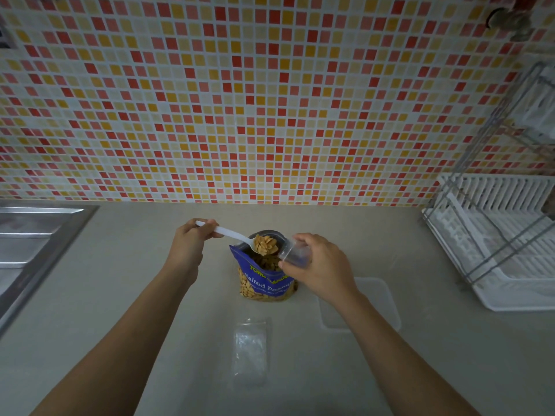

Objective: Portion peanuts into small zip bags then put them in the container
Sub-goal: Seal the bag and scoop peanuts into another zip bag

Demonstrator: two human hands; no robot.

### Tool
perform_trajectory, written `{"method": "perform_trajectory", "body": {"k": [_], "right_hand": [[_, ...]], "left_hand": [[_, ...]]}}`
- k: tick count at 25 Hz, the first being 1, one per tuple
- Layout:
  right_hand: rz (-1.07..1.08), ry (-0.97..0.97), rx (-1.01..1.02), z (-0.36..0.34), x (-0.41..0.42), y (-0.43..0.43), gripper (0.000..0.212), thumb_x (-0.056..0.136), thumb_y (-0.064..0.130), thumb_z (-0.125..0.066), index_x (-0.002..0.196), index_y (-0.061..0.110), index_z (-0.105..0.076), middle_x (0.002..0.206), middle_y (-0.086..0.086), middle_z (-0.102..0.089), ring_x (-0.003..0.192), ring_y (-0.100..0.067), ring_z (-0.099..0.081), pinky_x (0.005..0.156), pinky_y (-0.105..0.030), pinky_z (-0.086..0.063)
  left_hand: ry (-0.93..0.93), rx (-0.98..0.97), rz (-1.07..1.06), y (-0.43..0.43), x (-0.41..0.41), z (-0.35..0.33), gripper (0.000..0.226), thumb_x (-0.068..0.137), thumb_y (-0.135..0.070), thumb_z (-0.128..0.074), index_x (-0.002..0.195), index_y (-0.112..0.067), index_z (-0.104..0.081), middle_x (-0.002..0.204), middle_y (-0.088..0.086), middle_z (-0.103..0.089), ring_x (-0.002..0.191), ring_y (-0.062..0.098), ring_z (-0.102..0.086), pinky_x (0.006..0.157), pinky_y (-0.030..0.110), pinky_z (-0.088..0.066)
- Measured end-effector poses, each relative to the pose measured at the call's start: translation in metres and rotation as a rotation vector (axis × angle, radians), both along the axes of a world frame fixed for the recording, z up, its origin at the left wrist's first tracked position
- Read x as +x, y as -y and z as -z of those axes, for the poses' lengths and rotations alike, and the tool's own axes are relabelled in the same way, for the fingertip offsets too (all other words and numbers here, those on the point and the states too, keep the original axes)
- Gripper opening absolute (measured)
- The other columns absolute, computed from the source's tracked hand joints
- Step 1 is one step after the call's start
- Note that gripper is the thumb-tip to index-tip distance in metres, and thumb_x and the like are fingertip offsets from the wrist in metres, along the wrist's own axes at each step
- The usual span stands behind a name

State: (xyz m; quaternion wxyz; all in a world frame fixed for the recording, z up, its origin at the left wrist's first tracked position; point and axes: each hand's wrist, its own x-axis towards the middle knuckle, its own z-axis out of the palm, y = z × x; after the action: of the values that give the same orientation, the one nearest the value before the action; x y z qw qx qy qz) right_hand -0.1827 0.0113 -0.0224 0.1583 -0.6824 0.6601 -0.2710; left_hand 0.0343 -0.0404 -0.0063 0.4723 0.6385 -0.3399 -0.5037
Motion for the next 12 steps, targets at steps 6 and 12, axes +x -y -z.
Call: {"method": "perform_trajectory", "body": {"k": [6,12], "right_hand": [[-0.019,0.028,-0.031,0.000,0.015,0.003,0.057,0.068,0.054,-0.069,0.117,0.026,-0.055,0.111,0.009,-0.064,0.096,-0.012,-0.059,0.080,-0.035,-0.052],[0.027,0.260,-0.073,0.000,0.029,0.007,0.053,0.066,0.049,-0.075,0.111,0.026,-0.058,0.104,0.009,-0.066,0.091,-0.008,-0.060,0.077,-0.027,-0.051]], "left_hand": [[0.055,-0.074,0.034,0.005,-0.002,-0.024,0.020,0.090,-0.024,-0.054,0.072,-0.021,-0.060,0.111,0.010,-0.064,0.110,0.020,-0.047,0.094,0.043,-0.035],[0.461,-0.500,0.278,-0.014,-0.015,-0.054,0.019,0.092,-0.025,-0.051,0.086,-0.012,-0.064,0.081,0.000,-0.067,0.084,0.017,-0.057,0.073,0.033,-0.044]]}}
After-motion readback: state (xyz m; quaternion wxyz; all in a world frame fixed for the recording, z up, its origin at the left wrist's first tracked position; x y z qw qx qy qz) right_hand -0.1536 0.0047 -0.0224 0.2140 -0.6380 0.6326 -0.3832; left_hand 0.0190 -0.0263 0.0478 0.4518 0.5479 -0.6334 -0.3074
